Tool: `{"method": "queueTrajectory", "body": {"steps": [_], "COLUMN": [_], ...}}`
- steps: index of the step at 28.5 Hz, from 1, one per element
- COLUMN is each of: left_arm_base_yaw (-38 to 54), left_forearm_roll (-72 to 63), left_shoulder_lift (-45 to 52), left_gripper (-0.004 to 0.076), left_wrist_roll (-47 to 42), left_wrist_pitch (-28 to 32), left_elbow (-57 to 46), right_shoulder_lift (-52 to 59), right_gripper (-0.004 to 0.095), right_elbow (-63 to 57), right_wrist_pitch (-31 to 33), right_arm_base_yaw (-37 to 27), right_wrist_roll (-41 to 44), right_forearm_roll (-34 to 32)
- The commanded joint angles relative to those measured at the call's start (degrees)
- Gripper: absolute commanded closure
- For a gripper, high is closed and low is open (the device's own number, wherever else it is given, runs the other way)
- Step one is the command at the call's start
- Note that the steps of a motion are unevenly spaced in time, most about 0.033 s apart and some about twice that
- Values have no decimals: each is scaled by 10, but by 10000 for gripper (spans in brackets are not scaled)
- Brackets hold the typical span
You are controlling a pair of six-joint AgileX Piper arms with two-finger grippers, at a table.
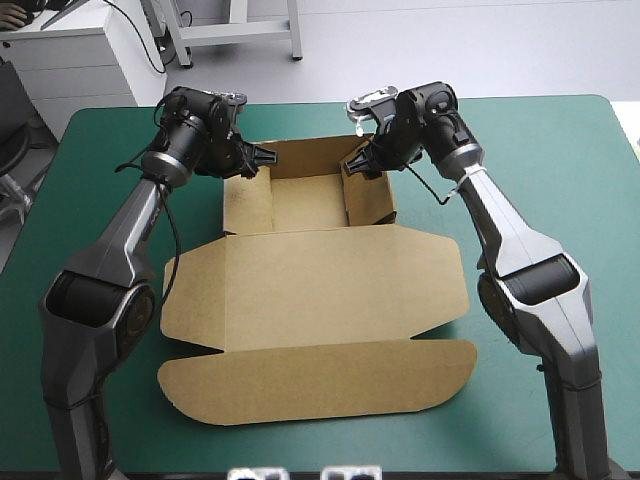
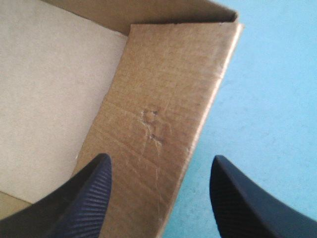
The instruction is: Fold the box
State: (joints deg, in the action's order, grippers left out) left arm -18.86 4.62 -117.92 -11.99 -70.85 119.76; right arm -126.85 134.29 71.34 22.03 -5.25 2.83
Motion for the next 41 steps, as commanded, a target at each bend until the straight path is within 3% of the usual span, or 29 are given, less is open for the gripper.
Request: {"method": "queueTrajectory", "body": {"steps": [1, 4, 6, 11, 15, 21, 24, 30, 32, 37, 41], "left_arm_base_yaw": [-1, -1, -1, -1, -2, -2, -2, -2, -2, -2, -2], "left_forearm_roll": [-4, -3, -2, -2, -2, 16, 43, 57, 57, 70, 97], "left_shoulder_lift": [64, 96, 125, 207, 274, 390, 462, 620, 672, 804, 933], "left_gripper": [312, 346, 411, 731, 732, 732, 732, 732, 732, 732, 732], "left_wrist_roll": [0, 22, 35, 97, 111, 142, 129, 93, 86, 84, 9], "left_wrist_pitch": [-28, -28, -28, -28, -28, -28, -16, 103, 152, 238, 253], "left_elbow": [18, 18, 18, 18, 12, -80, -159, -379, -452, -638, -802], "right_shoulder_lift": [70, 101, 125, 179, 210, 208, 203, 186, 173, 129, 77], "right_gripper": [366, 378, 421, 678, 931, 925, 873, 493, 433, 425, 425], "right_elbow": [20, 20, 20, 20, 20, 12, -14, -64, -70, -70, -70], "right_wrist_pitch": [3, 3, 3, 3, 3, 3, 3, 3, 3, 3, 3], "right_arm_base_yaw": [-4, -4, -2, -2, -2, -2, -2, -2, -2, -2, -2], "right_wrist_roll": [12, 19, 22, 22, 9, 8, -20, -34, -20, -9, 9], "right_forearm_roll": [-2, -1, 0, 0, 0, -1, -1, -4, -5, -4, -5]}}
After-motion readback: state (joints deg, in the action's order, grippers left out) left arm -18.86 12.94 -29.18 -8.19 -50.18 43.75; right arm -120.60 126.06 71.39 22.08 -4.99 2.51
